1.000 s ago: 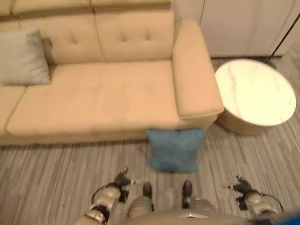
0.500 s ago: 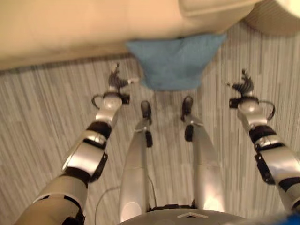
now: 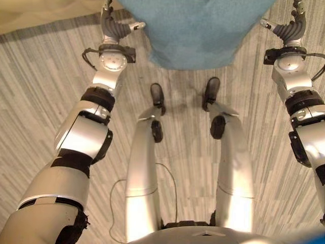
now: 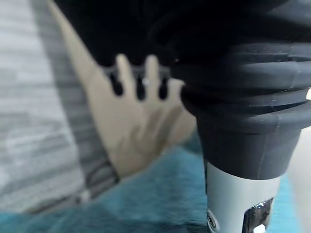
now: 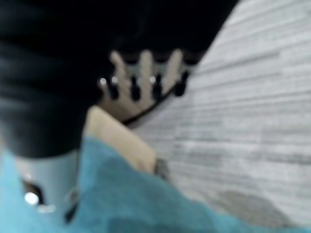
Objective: Pick up all the scattered cushions and arrange them neatly on the sofa.
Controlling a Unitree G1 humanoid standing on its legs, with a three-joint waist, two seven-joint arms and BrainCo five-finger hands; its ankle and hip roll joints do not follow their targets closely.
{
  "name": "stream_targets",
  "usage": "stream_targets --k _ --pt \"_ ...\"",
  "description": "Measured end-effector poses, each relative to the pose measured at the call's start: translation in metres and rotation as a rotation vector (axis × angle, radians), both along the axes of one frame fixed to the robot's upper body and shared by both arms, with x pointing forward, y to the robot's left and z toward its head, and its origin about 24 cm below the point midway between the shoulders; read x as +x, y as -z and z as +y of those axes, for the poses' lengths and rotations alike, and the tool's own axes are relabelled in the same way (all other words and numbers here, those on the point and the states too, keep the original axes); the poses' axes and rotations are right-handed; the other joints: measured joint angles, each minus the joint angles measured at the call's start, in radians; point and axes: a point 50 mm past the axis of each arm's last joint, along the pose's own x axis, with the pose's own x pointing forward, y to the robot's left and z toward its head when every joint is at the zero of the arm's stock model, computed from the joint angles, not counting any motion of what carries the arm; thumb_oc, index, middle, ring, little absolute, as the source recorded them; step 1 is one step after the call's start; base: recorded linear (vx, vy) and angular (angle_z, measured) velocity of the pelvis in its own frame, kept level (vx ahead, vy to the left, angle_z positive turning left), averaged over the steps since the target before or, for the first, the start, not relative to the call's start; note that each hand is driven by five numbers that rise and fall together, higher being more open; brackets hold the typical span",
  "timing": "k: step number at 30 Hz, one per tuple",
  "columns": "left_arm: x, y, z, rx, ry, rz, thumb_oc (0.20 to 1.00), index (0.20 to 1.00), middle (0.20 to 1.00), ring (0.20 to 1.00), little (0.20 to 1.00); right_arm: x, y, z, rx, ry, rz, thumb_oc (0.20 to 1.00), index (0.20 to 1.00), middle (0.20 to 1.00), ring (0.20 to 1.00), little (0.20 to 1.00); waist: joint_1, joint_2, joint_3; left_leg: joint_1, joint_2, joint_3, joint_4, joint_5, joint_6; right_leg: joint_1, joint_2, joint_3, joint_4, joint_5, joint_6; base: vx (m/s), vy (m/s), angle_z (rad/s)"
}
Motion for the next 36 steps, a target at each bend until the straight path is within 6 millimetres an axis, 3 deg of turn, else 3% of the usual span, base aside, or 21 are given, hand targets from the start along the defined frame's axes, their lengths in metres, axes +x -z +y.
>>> stream_targets --k 3,16,19,24,28,29,30,32,36 --pt "-0.001 -0.012 -0.003 -0.007 0.009 -0.029 1.0 1.0 1.0 1.0 1.0 0.0 -0.016 0.007 -0.019 -0.009 -0.036 1.0 1.0 1.0 1.0 1.0 0.002 0.0 0.003 -0.054 -0.001 0.003 0.006 0.004 0.003 -0.052 0.0 0.005 0.001 0.006 0.001 0.03 -0.042 -0.02" --pt "0.001 -0.03 -0.034 -0.027 0.101 -0.058 1.0 1.0 1.0 1.0 1.0 0.002 -0.022 0.015 -0.029 -0.017 -0.043 1.0 1.0 1.0 1.0 1.0 -0.001 0.0 0.004 -0.035 -0.002 0.005 0.004 0.006 0.001 -0.028 -0.001 0.005 -0.008 0.015 0.002 0.0 -0.003 0.0" --pt "0.001 -0.029 -0.045 -0.031 0.125 -0.056 1.0 1.0 1.0 1.0 1.0 0.004 -0.025 0.022 0.011 -0.047 -0.05 1.0 1.0 1.0 1.0 1.0 -0.001 0.0 0.004 -0.035 -0.002 0.007 0.003 0.008 0.004 -0.028 -0.001 0.006 -0.01 0.018 0.005 0.0 0.0 0.0" --pt "0.0 -0.027 -0.066 -0.092 0.195 -0.058 1.0 1.0 1.0 1.0 1.0 0.01 -0.024 0.056 0.119 -0.185 -0.049 1.0 1.0 1.0 1.0 1.0 0.008 0.0 0.004 -0.035 -0.002 0.007 0.003 0.008 0.004 -0.028 0.0 0.007 -0.01 0.019 0.006 0.0 0.0 0.0" --pt "-0.001 -0.025 -0.075 -0.124 0.23 -0.054 1.0 1.0 1.0 1.0 1.0 0.011 -0.026 0.059 0.178 -0.222 -0.052 1.0 1.0 1.0 1.0 1.0 0.018 0.0 0.004 -0.034 -0.002 0.007 0.006 0.008 0.003 -0.027 0.0 0.007 -0.006 0.02 0.005 0.0 0.0 0.0" --pt "-0.001 -0.026 -0.076 -0.134 0.238 -0.055 1.0 1.0 1.0 1.0 1.0 0.012 -0.026 0.062 0.173 -0.246 -0.042 0.442 0.442 0.442 0.442 0.442 0.022 0.0 0.004 -0.033 -0.002 0.006 0.011 0.009 0.003 -0.026 -0.001 0.007 0.001 0.021 0.004 0.0 0.0 0.0" --pt "-0.001 -0.026 -0.076 -0.136 0.243 -0.055 0.733 0.733 0.733 0.733 0.733 0.012 -0.026 0.064 0.164 -0.258 -0.035 0.2 0.2 0.2 0.2 0.2 0.022 0.0 0.004 -0.033 -0.002 0.005 0.013 0.009 0.003 -0.025 -0.001 0.007 0.003 0.021 0.004 0.0 0.0 0.0" --pt "-0.002 -0.024 -0.079 -0.173 0.271 -0.052 0.2 0.2 0.2 0.2 0.2 0.013 -0.023 0.066 0.148 -0.275 -0.02 0.2 0.2 0.2 0.2 0.2 0.022 0.0 0.004 -0.028 -0.002 0.002 0.019 0.009 0.003 -0.02 -0.001 0.006 0.008 0.021 0.003 0.0 -0.015 0.0" --pt "-0.002 -0.019 -0.076 -0.22 0.28 -0.051 0.2 0.2 0.2 0.2 0.2 0.012 -0.024 0.063 0.139 -0.275 -0.017 0.2 0.2 0.2 0.2 0.2 0.021 0.0 0.004 -0.024 -0.003 0.0 0.021 0.012 0.001 -0.017 -0.001 0.006 0.01 0.021 0.002 0.0 -0.008 0.0"
